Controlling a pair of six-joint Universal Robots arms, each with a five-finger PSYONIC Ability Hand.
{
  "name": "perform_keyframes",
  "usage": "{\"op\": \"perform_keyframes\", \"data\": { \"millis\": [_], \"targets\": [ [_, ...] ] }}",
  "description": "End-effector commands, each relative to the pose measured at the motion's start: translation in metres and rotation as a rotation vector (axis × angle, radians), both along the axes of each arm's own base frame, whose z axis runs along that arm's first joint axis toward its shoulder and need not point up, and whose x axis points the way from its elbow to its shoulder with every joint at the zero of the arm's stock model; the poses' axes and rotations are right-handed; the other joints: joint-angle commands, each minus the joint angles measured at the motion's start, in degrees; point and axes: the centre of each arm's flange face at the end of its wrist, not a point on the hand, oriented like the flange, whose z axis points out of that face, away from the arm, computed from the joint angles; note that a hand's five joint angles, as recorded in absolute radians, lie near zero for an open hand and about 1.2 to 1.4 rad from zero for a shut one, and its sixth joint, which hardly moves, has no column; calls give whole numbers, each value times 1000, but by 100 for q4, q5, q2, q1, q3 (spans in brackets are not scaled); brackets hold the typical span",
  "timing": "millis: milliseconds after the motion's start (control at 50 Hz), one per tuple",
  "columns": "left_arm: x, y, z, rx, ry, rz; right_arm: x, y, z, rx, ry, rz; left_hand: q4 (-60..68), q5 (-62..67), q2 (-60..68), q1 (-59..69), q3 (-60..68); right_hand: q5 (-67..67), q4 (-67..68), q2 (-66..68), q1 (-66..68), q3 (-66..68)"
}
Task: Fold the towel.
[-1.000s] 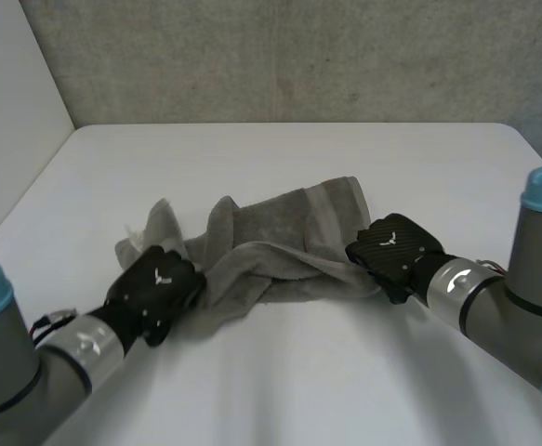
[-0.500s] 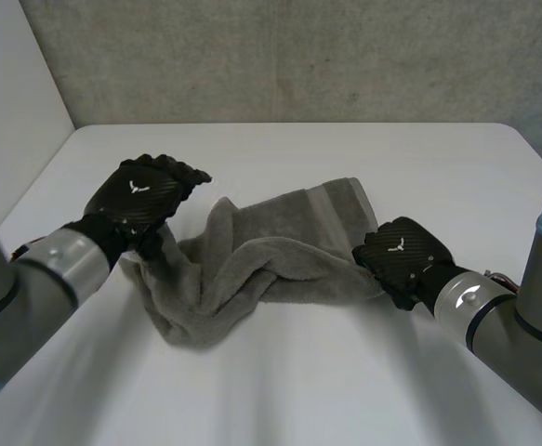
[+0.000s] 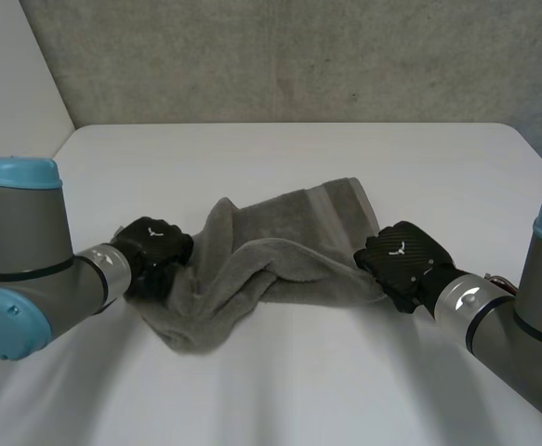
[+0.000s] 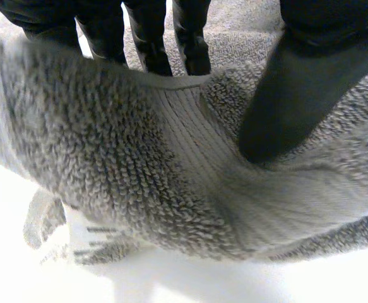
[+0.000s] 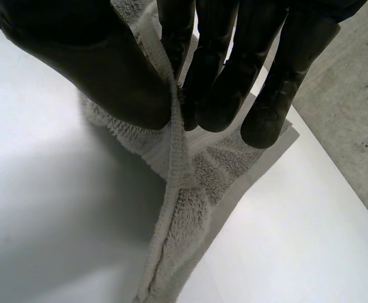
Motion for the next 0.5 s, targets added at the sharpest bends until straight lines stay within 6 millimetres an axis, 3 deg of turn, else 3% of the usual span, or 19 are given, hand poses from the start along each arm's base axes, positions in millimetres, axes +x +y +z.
{"op": "perform_keyframes", "data": {
  "millis": [20, 100, 140, 160, 200, 220, 240, 260, 300, 320, 360, 380, 400, 420, 440, 460, 480, 500],
  "targets": [
    [-1, -12, 11, -63, 0, 0, 9, -17, 1, -15, 2, 2, 731, -159, 777, 812, 758, 293, 339, 460, 317, 318],
    [-3, -24, 24, -129, -17, 11, 13, -33, 6, -24, 13, -26, 1117, 227, 1164, 1198, 1144, 293, 339, 460, 317, 318],
    [-2, -41, 46, -230, -28, 72, 19, -54, 28, -95, 2, -64, 1117, 227, 1164, 1198, 1144, 293, 339, 460, 317, 318],
    [-2, -41, 46, -230, -28, 73, 19, -54, 28, -95, 2, -65, 1117, 227, 1164, 1198, 1144, 293, 339, 460, 317, 318],
    [-6, -58, 77, -343, -1, 118, 25, -79, 68, -247, -51, -107, 1117, 227, 1164, 1198, 1144, 293, 339, 460, 317, 318],
    [-6, -58, 77, -343, -1, 119, 25, -80, 69, -248, -51, -108, 1117, 227, 1164, 1198, 1144, 293, 339, 460, 317, 318],
    [-7, -68, 98, -420, 23, 141, 29, -91, 91, -339, -90, -124, 1117, 227, 1164, 1198, 1144, 293, 339, 460, 317, 318],
    [-7, -68, 98, -421, 24, 141, 29, -91, 91, -339, -90, -124, 1117, 227, 1164, 1198, 1144, 293, 339, 460, 317, 318],
    [-15, -89, 141, -582, 105, 175, 48, -108, 139, -570, -212, -125, 1117, 227, 1164, 1198, 1144, 293, 339, 460, 317, 318],
    [-15, -89, 141, -582, 106, 175, 48, -108, 139, -571, -212, -125, 1117, 227, 1164, 1198, 1144, 293, 339, 460, 317, 318],
    [-17, -100, 192, -742, 288, 243, 59, -117, 186, -853, -384, -161, 1117, 227, 1164, 1198, 1144, 293, 339, 460, 317, 318],
    [-17, -100, 192, -743, 289, 244, 59, -117, 186, -854, -385, -162, 1117, 227, 1164, 1198, 1144, 293, 339, 460, 317, 318],
    [-13, -103, 213, -796, 422, 296, 57, -121, 203, -979, -464, -203, 1117, 227, 1164, 1198, 1144, 293, 339, 460, 317, 318],
    [-13, -103, 213, -796, 423, 296, 57, -121, 203, -981, -465, -204, 1117, 227, 1164, 1198, 1144, 293, 339, 460, 317, 318],
    [-7, -105, 226, -811, 556, 337, 56, -118, 219, -1070, -527, -230, 1117, 227, 1164, 1198, 1144, 293, 339, 460, 317, 318],
    [-1, -101, 244, -828, 680, 345, 55, -114, 224, -1095, -536, -235, 1117, 227, 1164, 1198, 1144, 293, 339, 460, 317, 318],
    [-1, -101, 245, -829, 682, 345, 55, -114, 224, -1095, -536, -235, 1117, 227, 1164, 1198, 1144, 293, 339, 460, 317, 318],
    [4, -96, 259, -828, 768, 336, 57, -108, 227, -1074, -529, -224, 1117, 227, 1164, 1198, 1144, 293, 339, 460, 317, 318]
  ]
}}
